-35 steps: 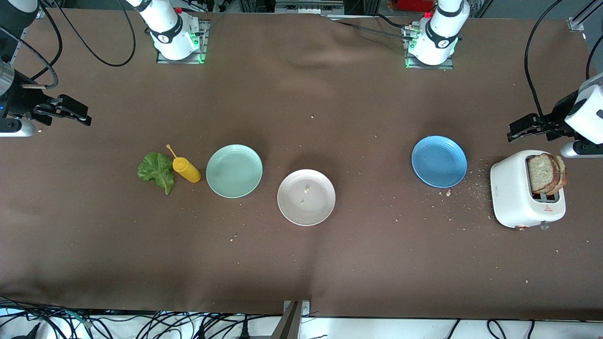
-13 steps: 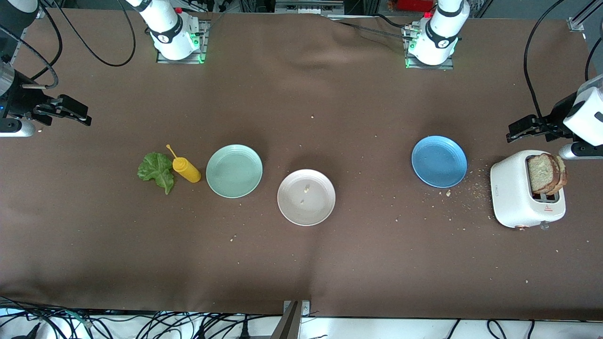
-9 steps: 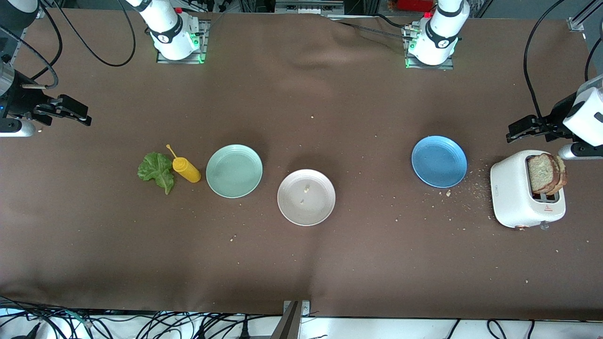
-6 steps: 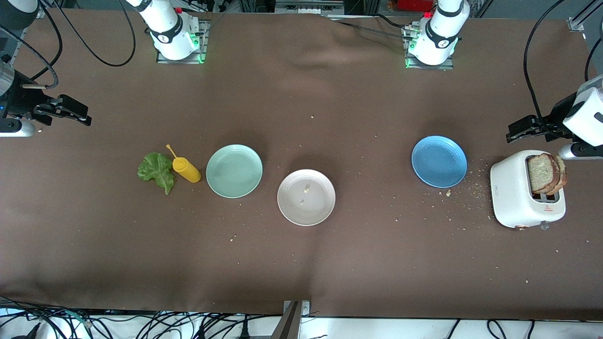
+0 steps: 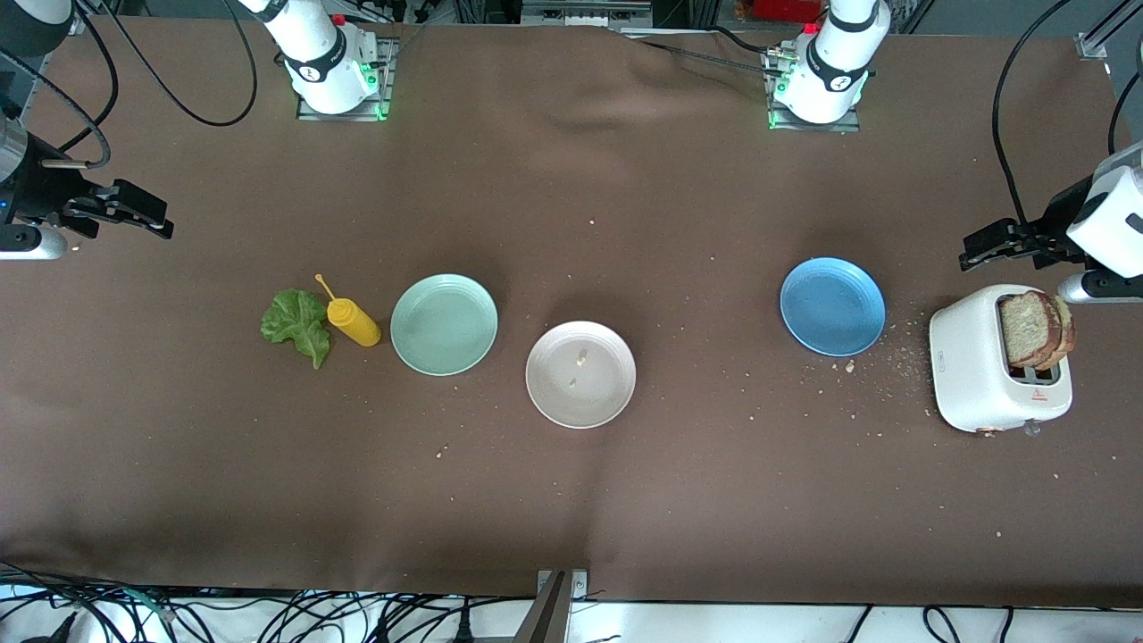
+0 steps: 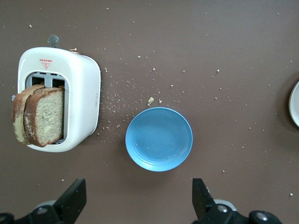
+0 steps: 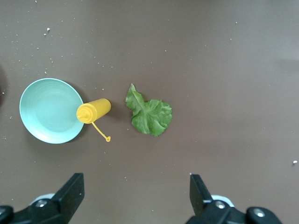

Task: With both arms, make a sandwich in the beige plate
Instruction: 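Reach the left gripper to the toaster while the right gripper approaches the lettuce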

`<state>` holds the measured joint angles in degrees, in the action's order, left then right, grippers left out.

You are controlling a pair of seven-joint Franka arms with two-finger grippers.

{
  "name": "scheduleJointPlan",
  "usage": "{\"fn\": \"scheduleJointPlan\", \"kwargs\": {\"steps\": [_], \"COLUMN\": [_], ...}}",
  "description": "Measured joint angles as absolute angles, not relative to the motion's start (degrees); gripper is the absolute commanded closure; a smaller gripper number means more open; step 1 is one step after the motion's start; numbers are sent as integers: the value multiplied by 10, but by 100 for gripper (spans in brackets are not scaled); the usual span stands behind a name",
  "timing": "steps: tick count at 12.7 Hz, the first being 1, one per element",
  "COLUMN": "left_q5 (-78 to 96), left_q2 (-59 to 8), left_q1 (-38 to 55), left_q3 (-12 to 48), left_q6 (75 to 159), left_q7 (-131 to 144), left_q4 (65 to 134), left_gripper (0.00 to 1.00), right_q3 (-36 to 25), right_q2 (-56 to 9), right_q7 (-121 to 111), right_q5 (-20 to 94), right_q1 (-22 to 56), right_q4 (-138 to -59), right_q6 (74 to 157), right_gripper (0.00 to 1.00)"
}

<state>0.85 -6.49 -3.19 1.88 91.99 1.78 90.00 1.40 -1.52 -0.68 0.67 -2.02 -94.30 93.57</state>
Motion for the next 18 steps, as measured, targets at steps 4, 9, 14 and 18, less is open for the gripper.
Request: {"fn": "scheduleJointPlan", "kwargs": {"steps": [4, 9, 14, 18], "left_q5": [-18, -18, -18, -18], "left_q2": [-92, -149, -193, -225], "left_q1": [-49, -112, -143, -159], "left_q3": [16, 14, 14, 14], "left_q6": [927, 984, 1025, 1051], "left_q7": [-20, -94, -143, -155], "left_q4": [904, 905, 905, 905], "left_gripper": [0, 0, 0, 0], "right_q3": [14, 14, 14, 14], "right_q2": [-15, -15, -16, -28], "right_q7": [-7, -7, -7, -6], "right_q5": [7, 7, 7, 8], "right_q1": [-20, -20, -20, -21], "right_q4": [-943, -943, -943, -944], "right_q6": [936, 936, 923, 897], "right_gripper": [0, 0, 0, 0]}}
